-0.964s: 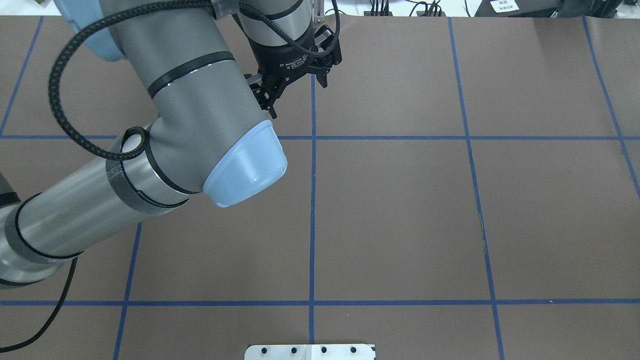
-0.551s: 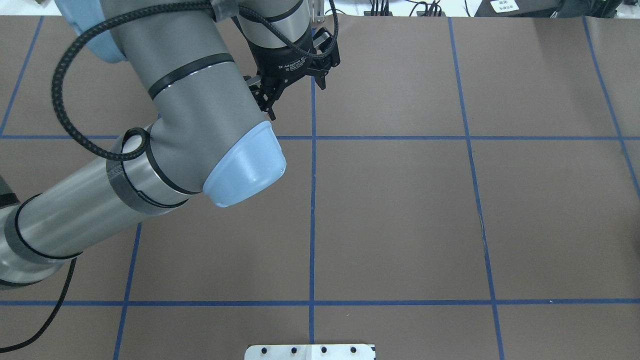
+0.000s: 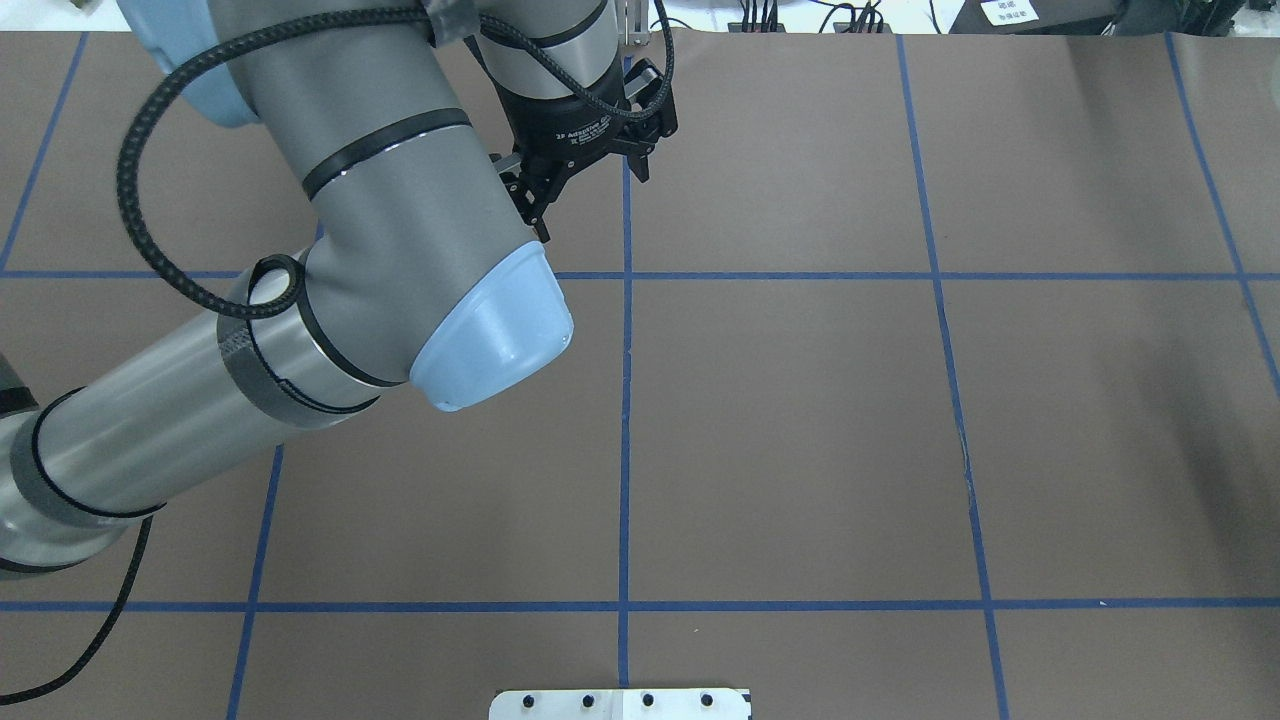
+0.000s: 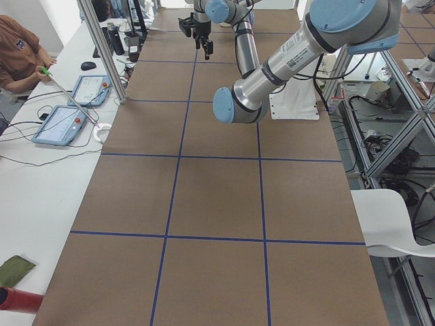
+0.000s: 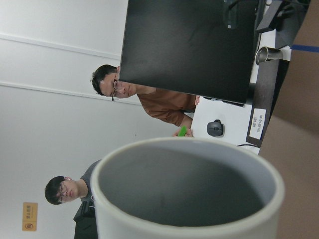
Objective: Left arm hands cup to right arm to dump lemon
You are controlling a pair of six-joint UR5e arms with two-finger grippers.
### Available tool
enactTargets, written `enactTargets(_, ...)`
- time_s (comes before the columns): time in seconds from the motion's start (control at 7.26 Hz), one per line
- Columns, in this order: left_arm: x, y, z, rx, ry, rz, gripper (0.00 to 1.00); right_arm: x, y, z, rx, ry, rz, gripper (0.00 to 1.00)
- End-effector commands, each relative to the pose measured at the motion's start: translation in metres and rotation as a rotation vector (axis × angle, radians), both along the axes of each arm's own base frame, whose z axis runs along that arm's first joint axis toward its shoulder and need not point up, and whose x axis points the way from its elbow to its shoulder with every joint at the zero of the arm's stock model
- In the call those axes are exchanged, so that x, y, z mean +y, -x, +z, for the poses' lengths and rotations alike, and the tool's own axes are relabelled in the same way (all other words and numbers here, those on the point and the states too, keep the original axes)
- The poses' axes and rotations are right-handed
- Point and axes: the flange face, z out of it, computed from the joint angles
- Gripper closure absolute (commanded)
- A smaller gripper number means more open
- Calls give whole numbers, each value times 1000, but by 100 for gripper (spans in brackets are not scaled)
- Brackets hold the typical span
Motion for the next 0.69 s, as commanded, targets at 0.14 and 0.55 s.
enactTargets(0.14, -2, 0, 1, -3, -7, 0, 0, -74, 85, -82, 304, -96, -47, 82)
enactTargets(0.55, -13, 0, 2, 9, -18, -12, 0, -83, 191, -126, 765, -201, -106, 82)
